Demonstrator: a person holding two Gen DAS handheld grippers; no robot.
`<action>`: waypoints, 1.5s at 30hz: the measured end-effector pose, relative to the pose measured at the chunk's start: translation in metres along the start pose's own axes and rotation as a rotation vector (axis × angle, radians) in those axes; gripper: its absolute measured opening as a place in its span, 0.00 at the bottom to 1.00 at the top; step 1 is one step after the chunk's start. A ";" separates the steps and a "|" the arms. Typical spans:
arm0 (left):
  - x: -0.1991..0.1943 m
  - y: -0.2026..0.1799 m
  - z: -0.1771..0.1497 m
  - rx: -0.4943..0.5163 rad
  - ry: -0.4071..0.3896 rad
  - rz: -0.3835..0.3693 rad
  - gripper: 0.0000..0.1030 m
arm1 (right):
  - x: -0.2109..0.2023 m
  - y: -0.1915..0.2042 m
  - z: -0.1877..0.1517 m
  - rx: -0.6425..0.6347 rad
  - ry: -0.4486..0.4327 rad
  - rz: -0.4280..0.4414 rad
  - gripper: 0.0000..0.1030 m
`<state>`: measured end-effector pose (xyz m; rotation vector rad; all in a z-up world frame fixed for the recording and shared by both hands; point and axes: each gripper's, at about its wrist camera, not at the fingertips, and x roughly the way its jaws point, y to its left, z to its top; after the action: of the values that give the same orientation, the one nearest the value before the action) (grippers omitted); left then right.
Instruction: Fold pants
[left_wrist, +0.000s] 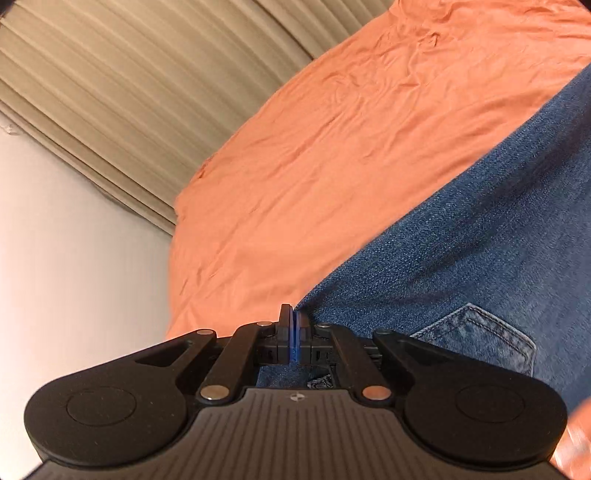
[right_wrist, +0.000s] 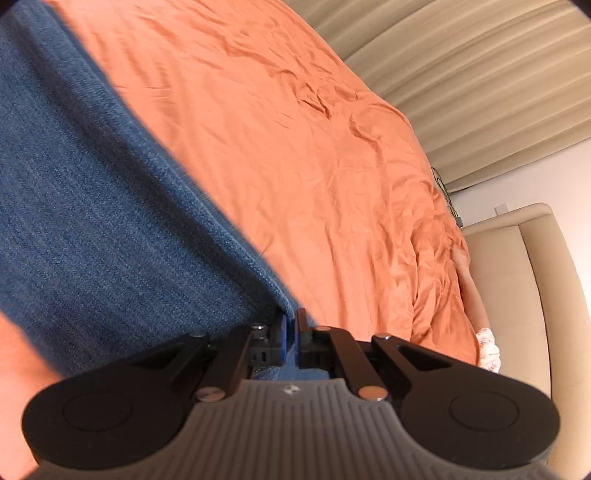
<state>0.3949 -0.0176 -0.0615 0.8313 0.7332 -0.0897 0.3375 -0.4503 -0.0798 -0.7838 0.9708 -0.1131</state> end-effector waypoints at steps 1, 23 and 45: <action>0.016 -0.002 0.006 0.001 0.017 -0.006 0.01 | 0.014 -0.001 0.009 0.002 0.009 0.000 0.00; 0.124 -0.032 0.003 0.037 0.096 -0.020 0.51 | 0.195 0.038 0.062 0.052 0.174 0.115 0.34; 0.015 -0.011 -0.073 -0.119 0.279 -0.103 0.73 | 0.095 0.049 -0.027 0.051 0.340 0.246 0.02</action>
<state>0.3622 0.0288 -0.1107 0.6992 1.0347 -0.0212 0.3597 -0.4689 -0.1860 -0.6022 1.3740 -0.0580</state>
